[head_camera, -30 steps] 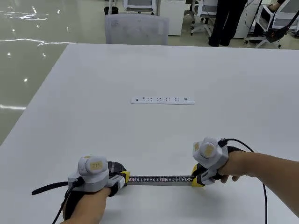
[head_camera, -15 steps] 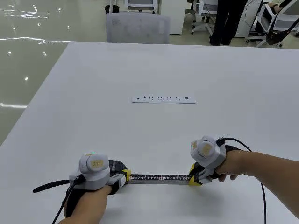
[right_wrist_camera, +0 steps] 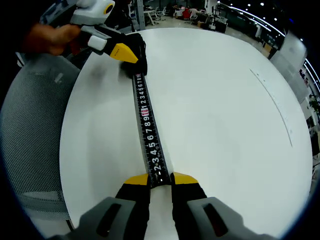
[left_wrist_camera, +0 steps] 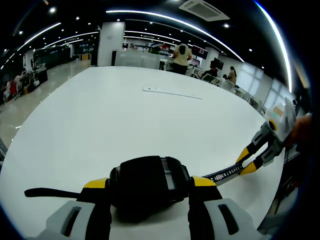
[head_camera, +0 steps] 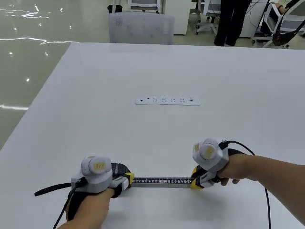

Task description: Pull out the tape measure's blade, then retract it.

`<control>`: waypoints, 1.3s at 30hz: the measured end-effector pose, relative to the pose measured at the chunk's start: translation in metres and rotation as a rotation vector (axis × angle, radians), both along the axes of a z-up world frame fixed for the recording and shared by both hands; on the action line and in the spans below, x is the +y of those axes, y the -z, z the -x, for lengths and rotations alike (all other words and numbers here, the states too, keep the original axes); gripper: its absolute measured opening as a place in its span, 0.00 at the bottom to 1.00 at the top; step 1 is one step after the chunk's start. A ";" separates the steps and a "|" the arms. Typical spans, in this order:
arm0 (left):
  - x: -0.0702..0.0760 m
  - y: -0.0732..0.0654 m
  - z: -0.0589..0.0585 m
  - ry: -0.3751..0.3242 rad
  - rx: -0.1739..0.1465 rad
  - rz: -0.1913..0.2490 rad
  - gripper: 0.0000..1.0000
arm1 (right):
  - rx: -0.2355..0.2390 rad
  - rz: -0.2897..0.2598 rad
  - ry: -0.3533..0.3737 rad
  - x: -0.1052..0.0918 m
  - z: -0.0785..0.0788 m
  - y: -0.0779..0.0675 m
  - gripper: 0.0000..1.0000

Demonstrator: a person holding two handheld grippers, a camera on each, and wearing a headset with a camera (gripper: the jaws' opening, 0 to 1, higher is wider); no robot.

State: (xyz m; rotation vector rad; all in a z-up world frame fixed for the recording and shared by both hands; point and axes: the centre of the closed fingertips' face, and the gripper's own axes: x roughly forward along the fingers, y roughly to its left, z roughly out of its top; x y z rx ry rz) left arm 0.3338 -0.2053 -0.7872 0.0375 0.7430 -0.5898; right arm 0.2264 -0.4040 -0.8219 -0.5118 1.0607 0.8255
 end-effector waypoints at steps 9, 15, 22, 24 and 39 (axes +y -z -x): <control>0.001 0.000 0.000 0.008 0.013 0.013 0.58 | -0.013 -0.005 -0.007 0.004 -0.002 -0.001 0.14; 0.001 0.000 0.001 0.021 0.009 0.017 0.58 | -0.013 -0.007 -0.026 0.011 -0.003 -0.001 0.14; 0.001 0.000 0.001 0.021 0.017 0.015 0.58 | -0.018 -0.012 -0.024 0.013 -0.005 -0.001 0.14; 0.001 0.000 0.001 0.020 0.019 0.012 0.58 | -0.014 -0.016 -0.006 0.013 -0.006 0.000 0.14; 0.001 0.001 0.003 0.021 0.029 0.014 0.58 | -0.024 -0.019 -0.012 0.021 -0.008 0.000 0.14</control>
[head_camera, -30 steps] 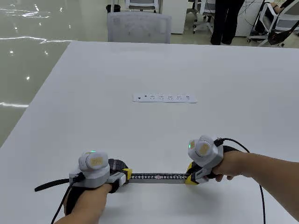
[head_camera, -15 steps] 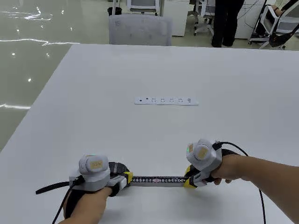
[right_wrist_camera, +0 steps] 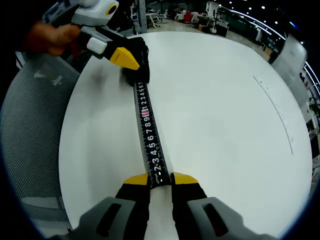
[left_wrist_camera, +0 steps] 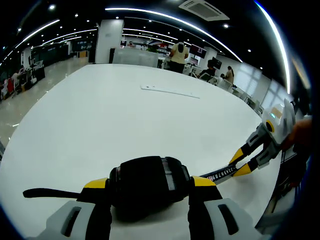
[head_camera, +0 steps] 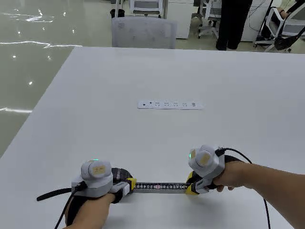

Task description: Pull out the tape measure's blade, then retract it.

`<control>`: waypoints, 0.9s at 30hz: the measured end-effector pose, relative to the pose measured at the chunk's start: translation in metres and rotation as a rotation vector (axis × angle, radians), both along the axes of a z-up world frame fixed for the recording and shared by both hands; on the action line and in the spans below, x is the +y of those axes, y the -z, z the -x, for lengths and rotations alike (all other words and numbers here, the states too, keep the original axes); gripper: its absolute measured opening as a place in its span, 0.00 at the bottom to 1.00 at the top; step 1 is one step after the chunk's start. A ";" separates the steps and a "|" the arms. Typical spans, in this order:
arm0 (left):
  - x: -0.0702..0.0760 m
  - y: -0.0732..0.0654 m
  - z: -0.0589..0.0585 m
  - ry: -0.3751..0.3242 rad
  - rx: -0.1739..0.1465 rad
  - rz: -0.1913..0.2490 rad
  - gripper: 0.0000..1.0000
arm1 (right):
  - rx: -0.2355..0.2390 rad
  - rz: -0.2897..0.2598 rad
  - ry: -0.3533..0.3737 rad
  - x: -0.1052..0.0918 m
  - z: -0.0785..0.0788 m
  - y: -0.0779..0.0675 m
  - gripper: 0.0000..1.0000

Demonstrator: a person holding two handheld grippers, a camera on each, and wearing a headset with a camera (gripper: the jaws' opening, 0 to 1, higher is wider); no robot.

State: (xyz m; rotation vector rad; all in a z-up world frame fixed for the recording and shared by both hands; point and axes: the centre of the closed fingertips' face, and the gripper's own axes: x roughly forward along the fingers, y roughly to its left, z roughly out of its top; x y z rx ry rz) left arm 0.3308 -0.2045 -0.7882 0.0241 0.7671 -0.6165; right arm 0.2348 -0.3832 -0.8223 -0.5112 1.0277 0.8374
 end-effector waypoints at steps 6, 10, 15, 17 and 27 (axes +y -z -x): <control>0.000 0.000 -0.001 0.001 0.003 0.000 0.58 | -0.002 -0.003 0.001 0.004 -0.003 0.000 0.15; 0.000 0.000 -0.001 0.002 0.002 -0.002 0.58 | -0.007 -0.005 0.010 0.005 -0.004 0.000 0.15; 0.000 -0.001 -0.001 0.003 0.001 -0.004 0.58 | -0.020 -0.003 0.011 0.008 -0.005 0.000 0.15; 0.000 -0.001 -0.001 0.002 0.004 -0.003 0.58 | -0.019 -0.004 0.011 0.009 -0.006 -0.001 0.15; 0.000 -0.001 -0.002 -0.004 0.004 -0.001 0.58 | -0.012 -0.013 0.008 0.016 -0.010 -0.001 0.15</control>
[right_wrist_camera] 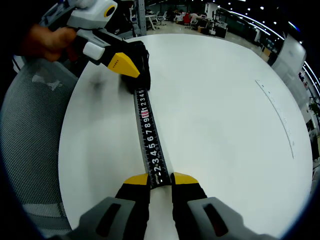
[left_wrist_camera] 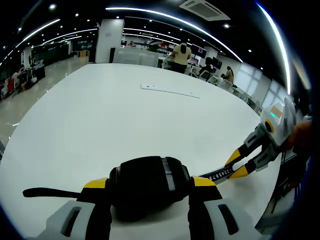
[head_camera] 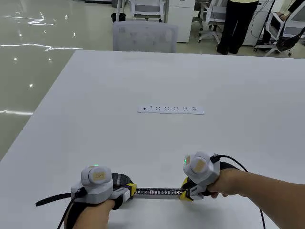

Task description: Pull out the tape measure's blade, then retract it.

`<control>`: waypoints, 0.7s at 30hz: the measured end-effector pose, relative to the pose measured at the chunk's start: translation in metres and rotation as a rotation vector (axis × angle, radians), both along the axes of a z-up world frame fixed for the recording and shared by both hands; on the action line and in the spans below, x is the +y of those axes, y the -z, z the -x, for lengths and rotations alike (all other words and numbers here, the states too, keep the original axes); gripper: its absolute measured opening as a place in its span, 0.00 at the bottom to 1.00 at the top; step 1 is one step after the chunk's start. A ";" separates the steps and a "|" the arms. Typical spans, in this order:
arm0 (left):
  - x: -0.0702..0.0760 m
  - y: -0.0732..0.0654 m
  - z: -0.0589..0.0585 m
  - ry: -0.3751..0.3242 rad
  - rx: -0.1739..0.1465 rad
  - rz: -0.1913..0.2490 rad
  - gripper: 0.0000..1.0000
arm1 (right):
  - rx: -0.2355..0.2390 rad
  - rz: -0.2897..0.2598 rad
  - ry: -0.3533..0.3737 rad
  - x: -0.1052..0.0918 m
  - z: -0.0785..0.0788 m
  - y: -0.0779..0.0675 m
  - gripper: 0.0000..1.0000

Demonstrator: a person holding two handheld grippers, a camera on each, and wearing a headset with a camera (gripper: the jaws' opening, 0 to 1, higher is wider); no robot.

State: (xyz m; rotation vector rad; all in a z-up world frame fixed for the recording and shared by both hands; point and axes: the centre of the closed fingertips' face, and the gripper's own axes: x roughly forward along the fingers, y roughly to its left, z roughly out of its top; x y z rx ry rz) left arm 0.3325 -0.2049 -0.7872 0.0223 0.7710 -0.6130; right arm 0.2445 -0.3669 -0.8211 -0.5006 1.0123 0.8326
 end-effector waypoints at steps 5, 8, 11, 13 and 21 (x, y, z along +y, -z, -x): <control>0.000 0.000 0.000 -0.003 -0.001 0.004 0.58 | -0.003 0.003 0.005 0.003 -0.001 0.000 0.15; 0.000 0.000 0.000 -0.004 0.002 0.000 0.58 | -0.006 0.002 0.006 0.005 -0.001 0.000 0.15; 0.001 0.000 0.000 -0.003 0.004 0.002 0.58 | -0.008 0.005 -0.001 0.006 -0.002 0.000 0.15; 0.001 0.000 0.000 -0.003 0.006 0.002 0.58 | -0.009 0.005 0.002 0.007 -0.003 0.000 0.15; 0.001 0.001 -0.001 -0.003 0.007 0.002 0.58 | -0.008 0.006 -0.009 0.011 -0.005 0.001 0.15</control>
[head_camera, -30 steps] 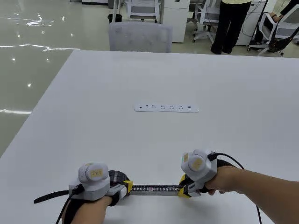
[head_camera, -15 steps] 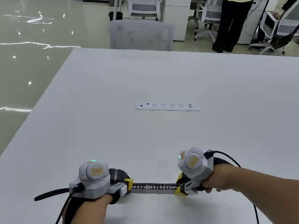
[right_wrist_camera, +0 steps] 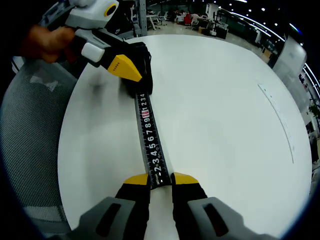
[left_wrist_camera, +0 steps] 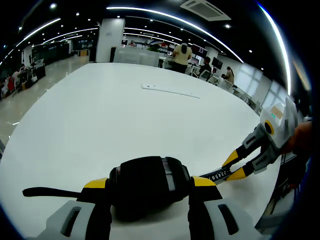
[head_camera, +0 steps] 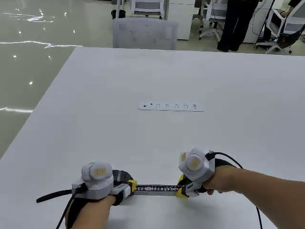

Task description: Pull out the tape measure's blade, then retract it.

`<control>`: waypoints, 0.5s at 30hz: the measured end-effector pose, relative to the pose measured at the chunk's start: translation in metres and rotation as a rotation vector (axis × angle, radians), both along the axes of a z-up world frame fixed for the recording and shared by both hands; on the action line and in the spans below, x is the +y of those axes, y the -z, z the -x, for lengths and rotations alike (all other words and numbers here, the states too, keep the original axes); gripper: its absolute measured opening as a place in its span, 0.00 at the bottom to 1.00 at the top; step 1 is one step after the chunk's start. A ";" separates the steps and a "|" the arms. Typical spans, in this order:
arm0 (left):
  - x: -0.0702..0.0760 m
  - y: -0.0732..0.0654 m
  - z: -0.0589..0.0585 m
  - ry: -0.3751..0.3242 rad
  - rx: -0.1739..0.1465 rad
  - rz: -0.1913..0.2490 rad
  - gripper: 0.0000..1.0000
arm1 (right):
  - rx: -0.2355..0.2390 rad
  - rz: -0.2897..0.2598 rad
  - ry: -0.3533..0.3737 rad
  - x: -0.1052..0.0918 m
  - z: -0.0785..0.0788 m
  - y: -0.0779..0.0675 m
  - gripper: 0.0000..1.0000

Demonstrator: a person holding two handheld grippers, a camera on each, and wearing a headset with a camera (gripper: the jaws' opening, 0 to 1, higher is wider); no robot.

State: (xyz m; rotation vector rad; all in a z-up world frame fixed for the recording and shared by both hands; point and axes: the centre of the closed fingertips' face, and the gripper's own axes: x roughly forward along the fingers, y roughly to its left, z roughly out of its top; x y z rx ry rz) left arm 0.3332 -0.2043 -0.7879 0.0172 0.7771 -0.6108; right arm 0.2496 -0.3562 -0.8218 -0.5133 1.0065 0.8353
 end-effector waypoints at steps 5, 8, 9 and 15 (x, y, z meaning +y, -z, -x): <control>0.000 0.000 -0.001 -0.002 0.002 0.003 0.58 | -0.001 -0.004 0.002 0.003 -0.001 0.000 0.15; 0.000 0.000 0.000 -0.001 0.003 0.002 0.58 | -0.005 -0.006 0.002 0.005 -0.002 0.000 0.15; 0.000 0.000 0.000 -0.002 0.003 0.002 0.58 | -0.006 -0.008 0.001 0.005 -0.003 0.000 0.15; 0.000 0.000 0.000 0.001 0.006 0.003 0.58 | -0.010 -0.015 -0.005 0.012 -0.005 -0.001 0.15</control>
